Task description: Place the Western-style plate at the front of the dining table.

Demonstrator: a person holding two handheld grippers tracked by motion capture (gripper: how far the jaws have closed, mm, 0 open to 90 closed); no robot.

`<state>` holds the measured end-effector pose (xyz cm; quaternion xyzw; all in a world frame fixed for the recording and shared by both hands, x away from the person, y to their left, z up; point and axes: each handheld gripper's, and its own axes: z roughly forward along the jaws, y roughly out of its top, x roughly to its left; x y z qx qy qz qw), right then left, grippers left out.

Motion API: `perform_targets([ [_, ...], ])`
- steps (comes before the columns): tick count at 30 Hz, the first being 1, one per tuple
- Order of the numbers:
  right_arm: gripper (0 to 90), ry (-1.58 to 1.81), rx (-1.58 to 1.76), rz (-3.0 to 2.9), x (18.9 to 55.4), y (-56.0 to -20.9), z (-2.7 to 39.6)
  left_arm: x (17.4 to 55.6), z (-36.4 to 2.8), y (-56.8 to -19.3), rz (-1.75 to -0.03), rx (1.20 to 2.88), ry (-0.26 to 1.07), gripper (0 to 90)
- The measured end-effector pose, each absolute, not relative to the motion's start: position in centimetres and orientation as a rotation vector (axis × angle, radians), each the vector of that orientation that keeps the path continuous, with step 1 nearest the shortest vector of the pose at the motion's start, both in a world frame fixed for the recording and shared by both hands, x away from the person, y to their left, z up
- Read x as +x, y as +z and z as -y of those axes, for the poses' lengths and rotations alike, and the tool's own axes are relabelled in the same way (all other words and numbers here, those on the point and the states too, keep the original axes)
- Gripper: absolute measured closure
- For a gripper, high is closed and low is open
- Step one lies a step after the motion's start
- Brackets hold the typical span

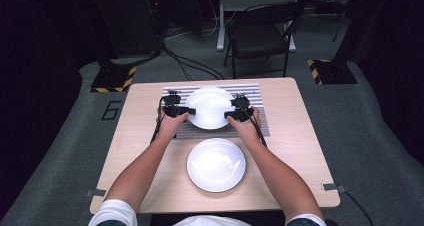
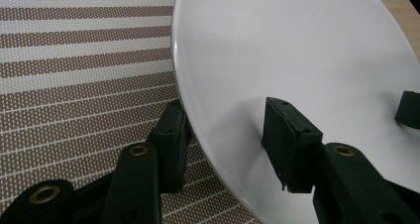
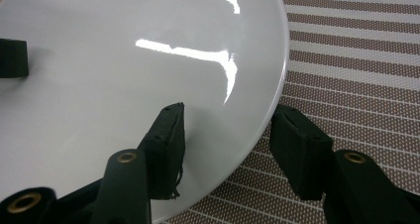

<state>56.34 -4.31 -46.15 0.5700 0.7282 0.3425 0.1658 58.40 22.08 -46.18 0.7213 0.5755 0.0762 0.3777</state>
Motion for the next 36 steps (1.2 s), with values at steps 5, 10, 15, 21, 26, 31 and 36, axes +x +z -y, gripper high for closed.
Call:
perform_targets([
  [5, 47.7, 0.939, 1.579, -2.073, 56.4, -45.5, 3.9, 58.5, -22.2, -46.2, -1.478, 1.836, 0.192, 53.5],
  [10, 47.9, 0.946, 1.582, -2.08, 56.7, -45.4, 3.6, 58.6, -22.4, -46.3, -1.495, 1.815, 0.188, 53.6],
  [15, 47.9, 0.934, 1.599, -2.088, 56.9, -45.8, 3.5, 58.8, -22.6, -46.6, -1.494, 1.829, 0.186, 53.6],
  [21, 48.1, 0.928, 1.594, -2.09, 57.2, -46.0, 3.4, 59.0, -22.5, -46.6, -1.499, 1.833, 0.195, 53.6],
  [26, 48.2, 0.921, 1.607, -2.088, 57.3, -46.2, 3.4, 59.2, -22.3, -46.8, -1.502, 1.84, 0.201, 53.5],
  [31, 48.6, 0.913, 1.605, -2.088, 57.4, -46.4, 3.5, 59.3, -22.1, -47.2, -1.514, 1.845, 0.206, 53.5],
  [36, 48.6, 0.911, 1.621, -2.086, 57.7, -46.7, 3.5, 59.5, -22.1, -47.4, -1.512, 1.852, 0.199, 53.5],
])
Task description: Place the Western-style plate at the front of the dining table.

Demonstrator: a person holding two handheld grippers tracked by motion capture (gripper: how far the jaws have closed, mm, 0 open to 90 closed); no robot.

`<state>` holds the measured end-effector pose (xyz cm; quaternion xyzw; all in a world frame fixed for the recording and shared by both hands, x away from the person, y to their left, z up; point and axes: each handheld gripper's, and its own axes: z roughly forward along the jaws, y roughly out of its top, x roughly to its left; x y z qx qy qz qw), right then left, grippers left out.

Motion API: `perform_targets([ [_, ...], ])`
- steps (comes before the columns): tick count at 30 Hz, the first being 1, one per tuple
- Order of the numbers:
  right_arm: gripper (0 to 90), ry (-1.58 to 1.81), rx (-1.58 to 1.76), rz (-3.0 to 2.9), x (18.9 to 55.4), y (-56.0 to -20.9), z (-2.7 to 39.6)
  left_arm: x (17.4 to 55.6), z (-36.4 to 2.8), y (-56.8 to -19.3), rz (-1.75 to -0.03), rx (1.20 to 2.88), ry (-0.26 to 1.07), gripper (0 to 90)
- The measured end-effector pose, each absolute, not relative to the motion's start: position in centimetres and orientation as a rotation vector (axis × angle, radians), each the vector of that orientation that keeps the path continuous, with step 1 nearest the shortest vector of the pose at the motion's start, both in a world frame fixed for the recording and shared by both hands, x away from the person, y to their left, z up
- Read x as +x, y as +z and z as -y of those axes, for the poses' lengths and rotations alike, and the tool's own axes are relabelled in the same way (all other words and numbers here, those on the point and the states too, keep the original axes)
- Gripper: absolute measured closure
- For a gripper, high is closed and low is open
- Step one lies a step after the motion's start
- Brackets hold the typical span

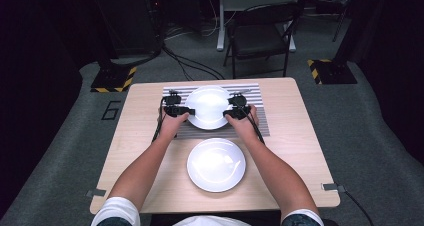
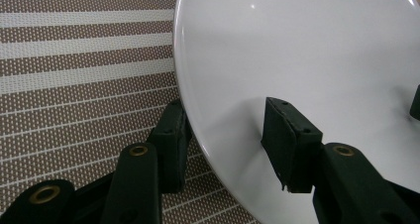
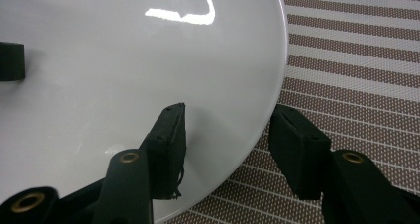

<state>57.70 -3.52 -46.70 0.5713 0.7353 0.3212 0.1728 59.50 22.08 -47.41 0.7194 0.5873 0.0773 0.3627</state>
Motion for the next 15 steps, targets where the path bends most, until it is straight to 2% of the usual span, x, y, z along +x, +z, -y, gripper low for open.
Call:
perform_targets([
  [15, 48.6, 0.9, 1.659, -2.092, 58.28, -47.65, 3.14, 60.14, -22.23, -48.18, -1.536, 1.853, 0.198, 53.5],
])
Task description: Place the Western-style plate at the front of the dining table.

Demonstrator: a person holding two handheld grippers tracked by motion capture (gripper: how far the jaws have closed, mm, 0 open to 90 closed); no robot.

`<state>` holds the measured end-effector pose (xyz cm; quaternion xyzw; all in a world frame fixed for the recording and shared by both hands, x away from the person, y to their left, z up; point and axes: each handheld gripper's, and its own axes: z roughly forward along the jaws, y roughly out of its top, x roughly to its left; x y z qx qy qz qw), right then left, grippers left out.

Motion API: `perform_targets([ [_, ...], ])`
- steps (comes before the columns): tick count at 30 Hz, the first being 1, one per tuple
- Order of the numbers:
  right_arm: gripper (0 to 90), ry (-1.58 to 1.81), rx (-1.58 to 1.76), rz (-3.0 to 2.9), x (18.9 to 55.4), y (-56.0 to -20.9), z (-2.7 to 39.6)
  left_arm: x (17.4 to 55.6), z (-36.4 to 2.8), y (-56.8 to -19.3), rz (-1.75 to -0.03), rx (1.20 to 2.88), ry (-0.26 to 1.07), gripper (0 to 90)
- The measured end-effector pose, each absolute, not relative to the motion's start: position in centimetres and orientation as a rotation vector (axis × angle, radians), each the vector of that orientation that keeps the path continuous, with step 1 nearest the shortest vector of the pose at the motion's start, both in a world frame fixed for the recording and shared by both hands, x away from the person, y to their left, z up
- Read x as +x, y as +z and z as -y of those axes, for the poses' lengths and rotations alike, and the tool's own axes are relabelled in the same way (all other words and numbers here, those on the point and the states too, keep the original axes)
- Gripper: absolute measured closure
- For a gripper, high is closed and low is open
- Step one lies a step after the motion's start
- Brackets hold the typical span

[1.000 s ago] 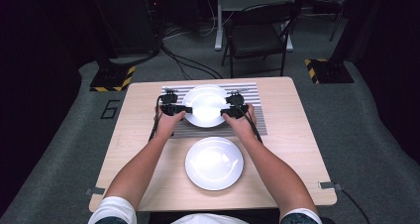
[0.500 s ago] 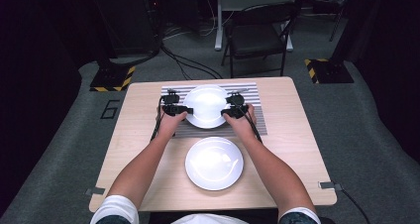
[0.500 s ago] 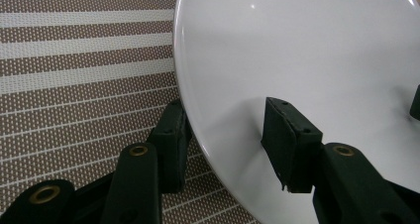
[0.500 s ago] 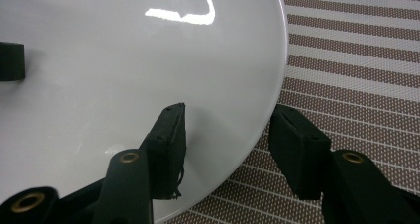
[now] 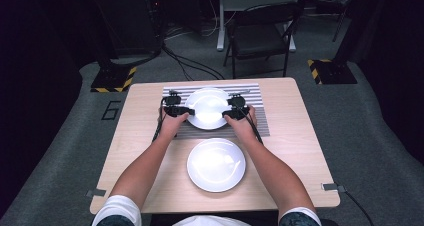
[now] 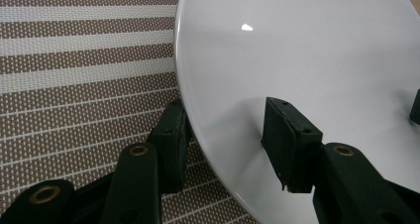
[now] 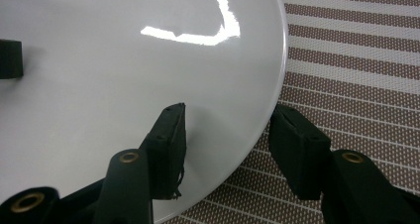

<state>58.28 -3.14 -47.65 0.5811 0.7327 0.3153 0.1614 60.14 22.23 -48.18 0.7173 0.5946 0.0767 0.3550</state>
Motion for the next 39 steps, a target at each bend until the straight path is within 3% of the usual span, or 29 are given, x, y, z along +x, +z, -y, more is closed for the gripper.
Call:
perform_targets([
  [39, 49.1, 0.798, 1.658, -2.106, 59.6, -49.6, 2.3, 61.3, -21.4, -50.0, -1.617, 1.876, 0.242, 53.4],
])
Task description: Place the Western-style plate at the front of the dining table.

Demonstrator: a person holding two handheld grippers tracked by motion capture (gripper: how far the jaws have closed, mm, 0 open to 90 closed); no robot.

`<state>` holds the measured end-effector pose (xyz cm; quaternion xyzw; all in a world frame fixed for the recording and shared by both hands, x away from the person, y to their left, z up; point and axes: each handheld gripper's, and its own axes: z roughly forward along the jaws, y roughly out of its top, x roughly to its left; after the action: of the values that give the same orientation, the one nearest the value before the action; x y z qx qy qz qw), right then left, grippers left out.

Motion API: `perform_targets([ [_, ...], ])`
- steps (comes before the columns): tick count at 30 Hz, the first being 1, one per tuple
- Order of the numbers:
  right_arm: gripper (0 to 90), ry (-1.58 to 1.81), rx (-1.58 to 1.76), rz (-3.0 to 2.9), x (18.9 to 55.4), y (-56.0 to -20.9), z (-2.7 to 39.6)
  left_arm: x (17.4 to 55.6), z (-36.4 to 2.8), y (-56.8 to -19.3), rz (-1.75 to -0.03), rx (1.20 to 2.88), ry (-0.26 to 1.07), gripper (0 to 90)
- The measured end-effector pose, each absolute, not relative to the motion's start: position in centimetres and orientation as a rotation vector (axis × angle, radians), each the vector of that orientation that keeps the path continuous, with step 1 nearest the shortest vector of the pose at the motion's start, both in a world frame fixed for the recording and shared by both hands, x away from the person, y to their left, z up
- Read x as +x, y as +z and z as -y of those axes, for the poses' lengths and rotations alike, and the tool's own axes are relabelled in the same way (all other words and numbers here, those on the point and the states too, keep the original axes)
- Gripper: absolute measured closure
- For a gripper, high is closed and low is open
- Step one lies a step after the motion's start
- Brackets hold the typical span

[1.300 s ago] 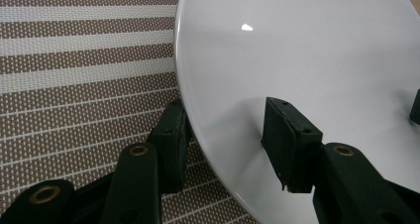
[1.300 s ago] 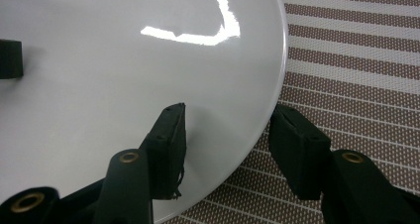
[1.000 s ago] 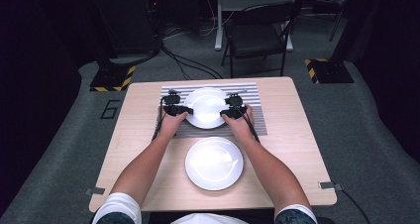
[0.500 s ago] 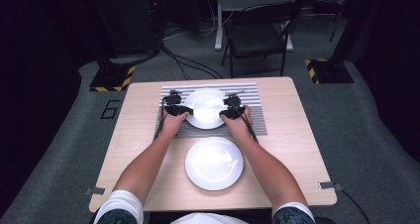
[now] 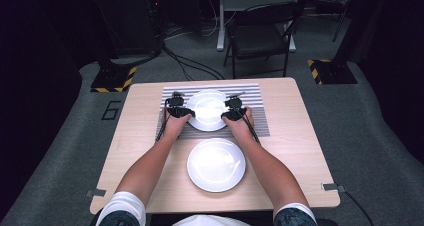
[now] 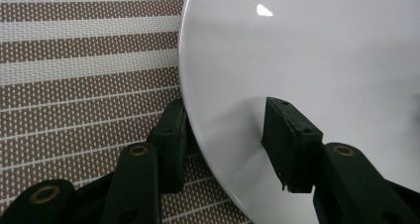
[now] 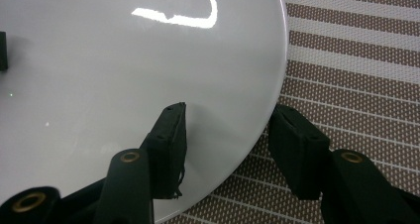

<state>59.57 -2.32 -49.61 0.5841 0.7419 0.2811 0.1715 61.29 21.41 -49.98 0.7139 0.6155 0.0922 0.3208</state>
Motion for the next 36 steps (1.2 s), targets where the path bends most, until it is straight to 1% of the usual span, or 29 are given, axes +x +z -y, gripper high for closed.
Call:
perform_targets([
  [28, 46.9, 0.811, 1.732, -2.113, 59.83, -49.85, 2.66, 61.38, -21.23, -50.11, -1.609, 1.895, 0.266, 53.8],
  [36, 46.7, 0.81, 1.699, -2.112, 59.61, -49.9, 2.8, 61.25, -21.43, -50.02, -1.589, 1.911, 0.271, 53.8],
])
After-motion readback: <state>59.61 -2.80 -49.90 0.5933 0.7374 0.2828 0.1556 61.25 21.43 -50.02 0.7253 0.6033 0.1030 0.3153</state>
